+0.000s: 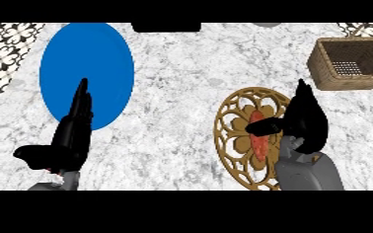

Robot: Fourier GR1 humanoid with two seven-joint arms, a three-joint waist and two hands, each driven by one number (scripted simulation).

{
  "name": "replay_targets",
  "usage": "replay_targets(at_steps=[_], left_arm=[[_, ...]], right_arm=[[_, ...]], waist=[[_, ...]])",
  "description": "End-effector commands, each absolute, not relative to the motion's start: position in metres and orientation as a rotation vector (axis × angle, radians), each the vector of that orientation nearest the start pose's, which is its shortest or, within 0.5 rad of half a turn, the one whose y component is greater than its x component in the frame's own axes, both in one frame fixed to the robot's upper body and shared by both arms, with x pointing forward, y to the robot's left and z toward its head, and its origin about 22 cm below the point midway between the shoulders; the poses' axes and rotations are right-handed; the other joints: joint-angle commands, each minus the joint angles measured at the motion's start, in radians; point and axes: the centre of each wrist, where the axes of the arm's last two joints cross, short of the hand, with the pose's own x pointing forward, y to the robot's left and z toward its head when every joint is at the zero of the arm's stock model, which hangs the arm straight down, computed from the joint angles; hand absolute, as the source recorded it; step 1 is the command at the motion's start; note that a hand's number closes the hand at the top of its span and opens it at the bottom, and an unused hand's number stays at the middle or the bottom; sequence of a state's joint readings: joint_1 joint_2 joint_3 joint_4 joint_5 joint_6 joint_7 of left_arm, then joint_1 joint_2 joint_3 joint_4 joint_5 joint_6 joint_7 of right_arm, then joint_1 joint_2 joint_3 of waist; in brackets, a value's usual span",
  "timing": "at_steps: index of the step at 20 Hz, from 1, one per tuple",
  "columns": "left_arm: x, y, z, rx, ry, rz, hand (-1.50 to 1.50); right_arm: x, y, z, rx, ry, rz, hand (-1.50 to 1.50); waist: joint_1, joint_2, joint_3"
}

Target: Pick the sweet potato from the placemat and place it in the basket

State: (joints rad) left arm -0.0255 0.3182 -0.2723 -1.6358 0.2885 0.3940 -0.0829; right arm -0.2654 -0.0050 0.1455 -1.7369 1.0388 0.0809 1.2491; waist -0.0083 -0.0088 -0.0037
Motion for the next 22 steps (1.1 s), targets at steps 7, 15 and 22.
replay_targets(at_steps=[7, 15, 22], left_arm=[[0.248, 0.235, 0.033, 0.093, -1.665, 0.06, 0.0], [0.246, 0.244, 0.046, 0.083, -1.67, 0.039, 0.0], [0.24, 0.235, 0.025, 0.084, -1.667, 0.044, 0.0]], right_arm=[[0.276, -0.156, 0.1, -1.061, -0.519, 0.217, -1.5], [0.28, -0.158, 0.093, -1.087, -0.49, 0.213, -1.5], [0.273, -0.153, 0.076, -1.067, -0.492, 0.199, -1.5]], waist=[[0.011, 0.006, 0.002], [0.019, 0.007, 0.003], [0.017, 0.007, 0.002]])
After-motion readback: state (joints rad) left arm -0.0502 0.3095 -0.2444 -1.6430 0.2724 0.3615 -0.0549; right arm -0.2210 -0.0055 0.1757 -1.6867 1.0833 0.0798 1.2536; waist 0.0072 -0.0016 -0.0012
